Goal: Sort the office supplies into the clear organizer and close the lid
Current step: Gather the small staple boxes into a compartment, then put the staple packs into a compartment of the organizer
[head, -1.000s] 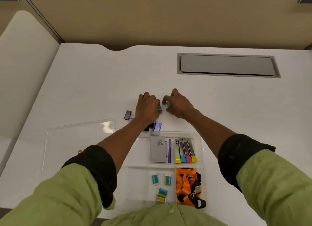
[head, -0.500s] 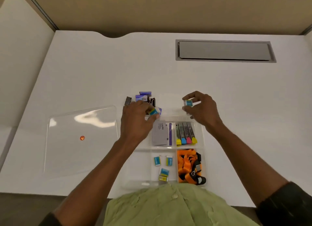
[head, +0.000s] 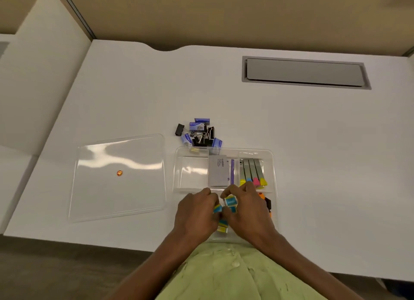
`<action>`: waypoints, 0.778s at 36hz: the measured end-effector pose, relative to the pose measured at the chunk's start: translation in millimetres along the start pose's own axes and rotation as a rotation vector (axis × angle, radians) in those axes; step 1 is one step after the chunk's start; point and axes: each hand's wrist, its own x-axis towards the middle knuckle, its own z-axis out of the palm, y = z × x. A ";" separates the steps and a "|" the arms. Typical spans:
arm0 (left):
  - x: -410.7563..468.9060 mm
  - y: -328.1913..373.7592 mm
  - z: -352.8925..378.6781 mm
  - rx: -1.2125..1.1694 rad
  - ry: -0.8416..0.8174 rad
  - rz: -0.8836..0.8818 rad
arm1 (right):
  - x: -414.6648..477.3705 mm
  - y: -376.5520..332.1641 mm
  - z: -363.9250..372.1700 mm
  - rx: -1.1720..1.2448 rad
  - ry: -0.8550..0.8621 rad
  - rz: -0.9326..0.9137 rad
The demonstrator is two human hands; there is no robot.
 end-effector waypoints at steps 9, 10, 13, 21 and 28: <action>-6.8 -5.9 2.7 -0.014 -0.038 0.019 | -2.3 -7.0 4.7 -0.186 -0.055 -0.021; -6.1 -7.3 0.9 -0.030 -0.039 -0.002 | 0.4 -7.9 2.1 -0.182 -0.043 -0.020; -3.6 -12.0 -6.1 -0.077 0.000 -0.100 | 12.0 -14.6 -10.8 -0.150 0.026 0.001; -0.9 -43.0 -20.9 0.040 0.419 -0.406 | 87.9 -47.7 -49.5 -0.131 0.176 -0.135; 4.8 -75.4 -27.4 -0.276 0.360 -0.643 | 171.1 -66.9 -46.1 -0.224 0.053 -0.273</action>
